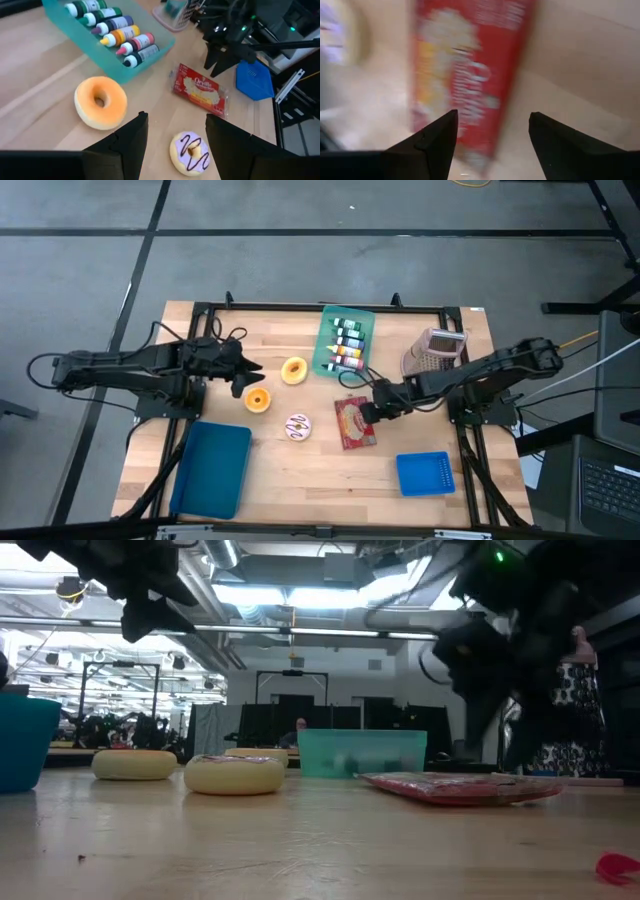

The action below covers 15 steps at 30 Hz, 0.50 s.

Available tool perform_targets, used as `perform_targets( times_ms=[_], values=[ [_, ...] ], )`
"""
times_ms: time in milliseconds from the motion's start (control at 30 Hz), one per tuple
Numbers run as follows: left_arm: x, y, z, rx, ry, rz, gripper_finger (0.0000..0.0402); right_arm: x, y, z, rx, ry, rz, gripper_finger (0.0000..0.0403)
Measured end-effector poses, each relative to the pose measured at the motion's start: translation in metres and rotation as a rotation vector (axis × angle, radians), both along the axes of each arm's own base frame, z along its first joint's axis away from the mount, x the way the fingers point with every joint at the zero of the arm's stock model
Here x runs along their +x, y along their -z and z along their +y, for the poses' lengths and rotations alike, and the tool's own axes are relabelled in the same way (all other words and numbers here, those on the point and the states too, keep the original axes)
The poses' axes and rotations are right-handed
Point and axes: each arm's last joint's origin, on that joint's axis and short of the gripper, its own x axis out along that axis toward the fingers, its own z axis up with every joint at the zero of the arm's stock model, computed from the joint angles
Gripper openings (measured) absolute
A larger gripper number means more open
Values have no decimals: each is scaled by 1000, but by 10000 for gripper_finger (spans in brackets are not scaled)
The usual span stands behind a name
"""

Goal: Pick & Place Food Item
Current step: Put the red popcorn bag into the dark blue bin

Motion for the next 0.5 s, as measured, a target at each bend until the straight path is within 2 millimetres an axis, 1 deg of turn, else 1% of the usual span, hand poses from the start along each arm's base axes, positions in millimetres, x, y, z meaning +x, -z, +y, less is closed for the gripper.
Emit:
perform_targets(
  times_ms=[67,167,300,400,500],
  values=[
    [1,1,0,-13,-1,4,193,-7,9,-2,2,11,34,241],
    [2,1,0,-22,1,7,193,-12,16,-3,16,8,42,241],
    [3,2,0,-34,-5,6,193,-13,23,-2,69,38,-35,241],
    [3,1,0,-43,-10,3,193,-10,23,-2,94,74,-127,241],
    [3,1,0,-45,-11,3,193,-9,25,-2,101,105,-144,241]
  ],
)
